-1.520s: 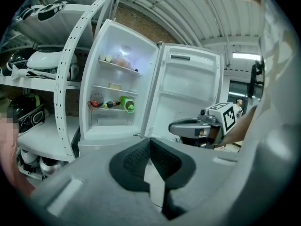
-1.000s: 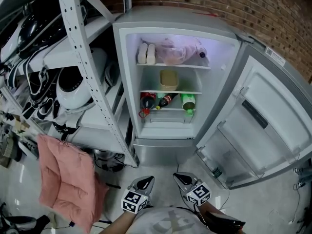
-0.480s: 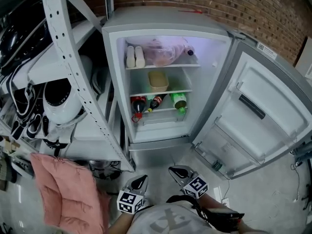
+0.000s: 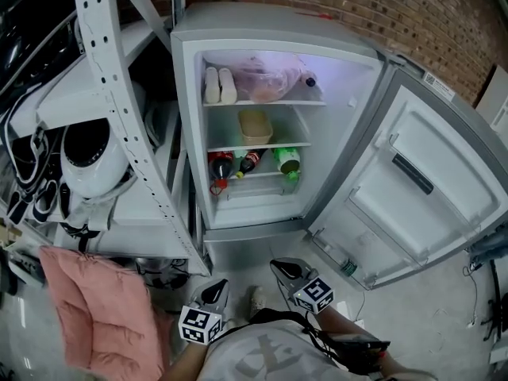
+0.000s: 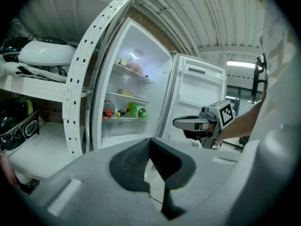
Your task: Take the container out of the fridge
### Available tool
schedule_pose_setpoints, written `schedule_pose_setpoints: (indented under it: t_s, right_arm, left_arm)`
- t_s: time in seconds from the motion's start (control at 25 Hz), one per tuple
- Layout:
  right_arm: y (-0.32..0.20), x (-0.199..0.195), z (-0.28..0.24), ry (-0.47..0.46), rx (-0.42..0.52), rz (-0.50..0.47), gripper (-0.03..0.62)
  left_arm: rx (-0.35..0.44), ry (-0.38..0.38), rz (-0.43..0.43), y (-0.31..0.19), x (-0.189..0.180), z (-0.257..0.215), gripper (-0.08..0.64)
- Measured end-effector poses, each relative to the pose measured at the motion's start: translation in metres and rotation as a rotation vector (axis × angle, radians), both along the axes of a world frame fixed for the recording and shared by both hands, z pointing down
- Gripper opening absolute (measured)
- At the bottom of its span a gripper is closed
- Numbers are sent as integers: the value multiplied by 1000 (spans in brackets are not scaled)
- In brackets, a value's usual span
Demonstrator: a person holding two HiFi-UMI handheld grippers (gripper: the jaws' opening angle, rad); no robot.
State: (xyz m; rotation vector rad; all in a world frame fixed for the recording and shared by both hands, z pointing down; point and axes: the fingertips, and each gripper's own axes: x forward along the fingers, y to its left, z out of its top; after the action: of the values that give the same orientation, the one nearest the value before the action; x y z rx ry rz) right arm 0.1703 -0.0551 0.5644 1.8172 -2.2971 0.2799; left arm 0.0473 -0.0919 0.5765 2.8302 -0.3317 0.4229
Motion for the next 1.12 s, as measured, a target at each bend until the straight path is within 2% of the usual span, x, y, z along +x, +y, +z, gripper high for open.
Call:
schedule_pose_setpoints:
  t_s: [0.24,0.44,0.84,1.12]
  right_arm:
    - [-34,22,1,23,-2,17,6]
    - [-67,37,-4,62,6,-12,6]
    - [-131,92,-15,119,20,-20,6]
    - [-173,127,-28,217,25,-28,6]
  left_arm:
    - [14,-2,-23,-23,2,-3,2]
    - [37,-20,-34,-48,8,-7,2]
    - [29,-9,-29,-91,50,-16,2]
    - [17,-10,-27,-114,72,-13,2]
